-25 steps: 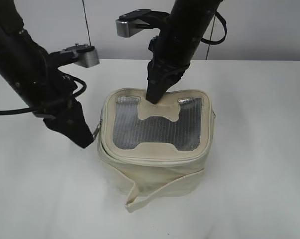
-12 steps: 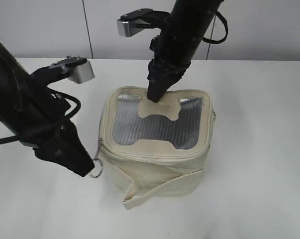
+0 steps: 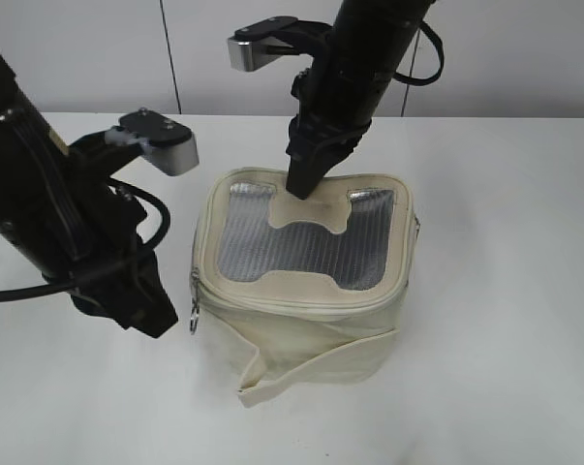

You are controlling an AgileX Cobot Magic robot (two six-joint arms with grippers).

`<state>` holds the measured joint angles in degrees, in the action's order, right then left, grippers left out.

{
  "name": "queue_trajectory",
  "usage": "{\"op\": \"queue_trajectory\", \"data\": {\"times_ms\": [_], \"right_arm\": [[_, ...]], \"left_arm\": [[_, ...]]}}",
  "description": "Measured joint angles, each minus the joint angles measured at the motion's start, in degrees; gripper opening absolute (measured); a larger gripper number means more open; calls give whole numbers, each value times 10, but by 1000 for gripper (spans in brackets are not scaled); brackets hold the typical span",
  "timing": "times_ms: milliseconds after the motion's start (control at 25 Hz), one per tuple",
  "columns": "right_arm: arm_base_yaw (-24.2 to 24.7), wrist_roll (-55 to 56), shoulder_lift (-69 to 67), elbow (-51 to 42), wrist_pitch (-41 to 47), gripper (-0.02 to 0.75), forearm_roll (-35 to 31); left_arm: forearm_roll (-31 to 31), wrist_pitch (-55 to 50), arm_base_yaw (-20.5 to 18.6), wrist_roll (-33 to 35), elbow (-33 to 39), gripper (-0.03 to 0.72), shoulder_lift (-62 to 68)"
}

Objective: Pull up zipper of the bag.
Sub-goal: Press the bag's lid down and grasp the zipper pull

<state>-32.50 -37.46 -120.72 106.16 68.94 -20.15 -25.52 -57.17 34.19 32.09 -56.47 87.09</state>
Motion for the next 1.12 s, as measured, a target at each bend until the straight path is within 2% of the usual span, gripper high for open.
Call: {"op": "queue_trajectory", "data": {"times_ms": [80,160,360,440,640,1120], "right_arm": [[0,0,0,0,0,48,0],[0,0,0,0,0,48,0],[0,0,0,0,0,48,0],[0,1,0,0,0,48,0],[0,1,0,0,0,48,0],[0,1,0,0,-1,48,0]], "left_arm": [[29,16,-1,-19,0,7,-7],[37,26,-1,-26,0,71,-13],[39,45,-1,-30,0,414,-17],[38,47,-1,-31,0,485,-17],[15,74,-1,-40,6,526,-17],[-3,130,0,-46,32,509,38]]}}
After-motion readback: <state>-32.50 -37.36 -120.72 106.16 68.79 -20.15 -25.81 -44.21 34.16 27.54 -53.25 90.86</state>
